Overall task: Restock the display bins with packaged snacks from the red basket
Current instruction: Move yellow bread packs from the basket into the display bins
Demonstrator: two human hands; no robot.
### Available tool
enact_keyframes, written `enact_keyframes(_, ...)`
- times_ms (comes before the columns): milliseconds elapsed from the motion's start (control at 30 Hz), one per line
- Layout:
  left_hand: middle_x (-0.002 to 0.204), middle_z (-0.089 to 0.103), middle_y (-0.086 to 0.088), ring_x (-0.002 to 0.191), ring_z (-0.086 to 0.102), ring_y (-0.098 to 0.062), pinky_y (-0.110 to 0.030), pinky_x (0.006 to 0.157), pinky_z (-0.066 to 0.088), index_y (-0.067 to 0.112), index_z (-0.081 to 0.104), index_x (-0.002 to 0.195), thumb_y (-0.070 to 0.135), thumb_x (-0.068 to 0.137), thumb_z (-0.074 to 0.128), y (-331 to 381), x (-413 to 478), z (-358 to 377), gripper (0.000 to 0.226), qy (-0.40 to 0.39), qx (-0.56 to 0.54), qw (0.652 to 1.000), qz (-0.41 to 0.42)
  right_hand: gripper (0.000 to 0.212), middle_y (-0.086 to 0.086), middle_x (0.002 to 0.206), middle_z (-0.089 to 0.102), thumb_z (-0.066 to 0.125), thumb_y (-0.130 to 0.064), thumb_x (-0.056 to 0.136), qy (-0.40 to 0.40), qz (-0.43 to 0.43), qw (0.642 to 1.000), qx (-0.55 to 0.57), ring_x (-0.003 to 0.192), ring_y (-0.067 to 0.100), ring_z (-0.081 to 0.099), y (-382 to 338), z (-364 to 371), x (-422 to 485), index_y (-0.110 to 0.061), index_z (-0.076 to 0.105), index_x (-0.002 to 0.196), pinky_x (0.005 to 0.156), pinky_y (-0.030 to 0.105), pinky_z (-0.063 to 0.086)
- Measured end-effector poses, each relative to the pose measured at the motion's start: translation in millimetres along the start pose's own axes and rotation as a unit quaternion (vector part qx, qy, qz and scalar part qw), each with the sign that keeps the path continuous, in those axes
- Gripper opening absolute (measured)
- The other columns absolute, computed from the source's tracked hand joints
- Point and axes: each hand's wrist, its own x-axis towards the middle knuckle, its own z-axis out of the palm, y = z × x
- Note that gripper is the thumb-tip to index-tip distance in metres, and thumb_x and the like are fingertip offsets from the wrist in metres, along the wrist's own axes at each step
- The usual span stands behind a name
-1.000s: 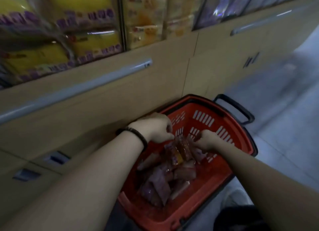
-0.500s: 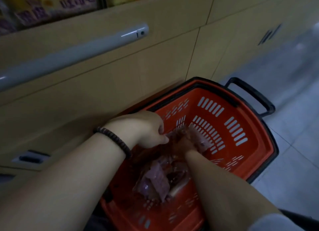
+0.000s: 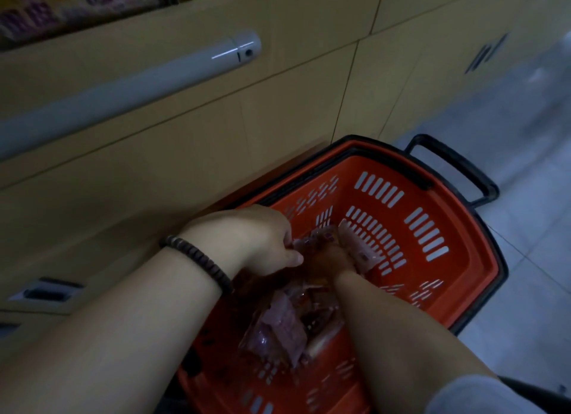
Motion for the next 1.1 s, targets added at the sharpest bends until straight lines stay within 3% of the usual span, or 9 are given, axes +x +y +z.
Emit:
enact_keyframes(133, 0.147, 0.059, -0.001, 0.133, 0.056, -0.022, -0.030, 0.105, 0.047, 0.024, 0.062, 0.142, 0.058, 0.101, 0.057, -6, -1, -1, 0.053, 0.001, 0.003, 1.000, -0.001, 0.089, -0.002, 0.173, 0.012, 0.001, -0.086, 0.082, -0.066, 0.013, 0.995, -0.070, 0.159, 0.036, 0.002, 9, -9, 3, -0.047, 0.021, 0.160, 0.122, 0.068, 0.003)
enact_keyframes(233, 0.143, 0.062, 0.000, 0.130, 0.059, -0.021, -0.029, 0.104, 0.048, 0.025, 0.066, 0.137, 0.059, 0.100, 0.058, -10, -4, -1, 0.051, 0.012, -0.002, 1.000, -0.005, 0.121, -0.005, 0.173, 0.015, -0.003, -0.107, 0.051, -0.022, 0.058, 0.998, 0.020, 0.158, 0.033, 0.013, 18, -29, 5, -0.054, 0.017, 0.158, 0.123, 0.058, 0.016)
enact_keyframes(367, 0.127, 0.070, -0.001, 0.114, 0.067, -0.022, -0.023, 0.085, 0.054, 0.022, 0.068, 0.131, 0.064, 0.097, 0.058, -16, -12, -6, 0.055, 0.046, -0.042, 0.998, -0.018, 0.097, -0.015, 0.172, 0.010, 0.034, -0.089, 0.078, -0.011, 0.063, 0.991, 0.117, 0.157, 0.027, 0.020, 0, -77, -44, -0.048, 0.006, 0.162, 0.124, 0.053, 0.018)
enact_keyframes(467, 0.106, 0.067, -0.003, 0.088, 0.073, -0.025, -0.019, 0.055, 0.054, 0.018, 0.057, 0.140, 0.066, 0.096, 0.058, -13, -23, -8, 0.065, 0.055, -0.181, 0.981, -0.043, 0.072, -0.003, 0.169, 0.027, 0.042, -0.062, 0.095, -0.072, 0.120, 0.952, 0.271, 0.154, 0.027, 0.028, -13, -116, -99, -0.029, 0.033, 0.159, 0.124, 0.041, 0.007)
enact_keyframes(600, 0.143, 0.056, -0.009, 0.113, 0.068, -0.033, -0.044, 0.080, 0.064, 0.025, 0.040, 0.155, 0.081, 0.083, 0.060, -4, -42, -14, 0.093, 0.087, -0.424, 0.900, -0.046, 0.083, 0.014, 0.133, 0.041, 0.062, -0.077, 0.064, 0.057, 0.025, 0.997, 0.042, 0.120, 0.037, 0.050, -45, -170, -156, -0.038, 0.050, 0.137, 0.101, 0.044, 0.052)
enact_keyframes(733, 0.135, 0.066, -0.005, 0.124, 0.064, -0.031, -0.039, 0.073, 0.060, 0.020, 0.061, 0.140, 0.087, 0.066, 0.072, 23, -49, -8, 0.101, 0.104, -0.590, 0.801, 0.007, 0.069, 0.006, 0.121, 0.029, 0.073, -0.065, 0.072, 0.175, -0.052, 0.982, -0.040, 0.112, 0.032, 0.045, -51, -177, -211, -0.040, 0.049, 0.132, 0.087, 0.043, 0.054)
enact_keyframes(900, 0.091, 0.079, 0.002, 0.075, 0.076, -0.014, -0.024, 0.058, 0.058, 0.024, 0.074, 0.105, 0.064, 0.087, 0.074, 50, -52, 1, 0.044, 0.236, -0.589, 0.771, 0.051, 0.064, 0.004, 0.124, 0.027, 0.077, -0.043, 0.076, 0.261, -0.103, 0.960, -0.014, 0.112, 0.031, 0.043, -45, -175, -220, -0.033, 0.051, 0.133, 0.092, 0.040, 0.053)
enact_keyframes(1033, 0.089, 0.079, 0.002, 0.071, 0.076, -0.012, -0.018, 0.050, 0.050, 0.026, 0.071, 0.121, 0.065, 0.088, 0.072, 46, -53, -9, 0.051, 0.309, -0.598, 0.738, 0.044, 0.087, 0.001, 0.143, 0.025, 0.084, -0.059, 0.062, 0.238, -0.188, 0.951, 0.064, 0.130, 0.029, 0.040, -30, -194, -215, -0.051, 0.045, 0.138, 0.109, 0.042, 0.046)
enact_keyframes(1100, 0.086, 0.079, 0.005, 0.072, 0.074, -0.009, -0.017, 0.051, 0.051, 0.028, 0.072, 0.121, 0.068, 0.088, 0.069, 42, -59, -15, 0.052, 0.339, -0.569, 0.748, 0.043, 0.071, -0.007, 0.148, 0.030, 0.087, -0.060, 0.068, 0.176, -0.212, 0.936, 0.218, 0.131, 0.012, 0.045, -22, -208, -219, -0.048, 0.057, 0.131, 0.109, 0.029, 0.045)
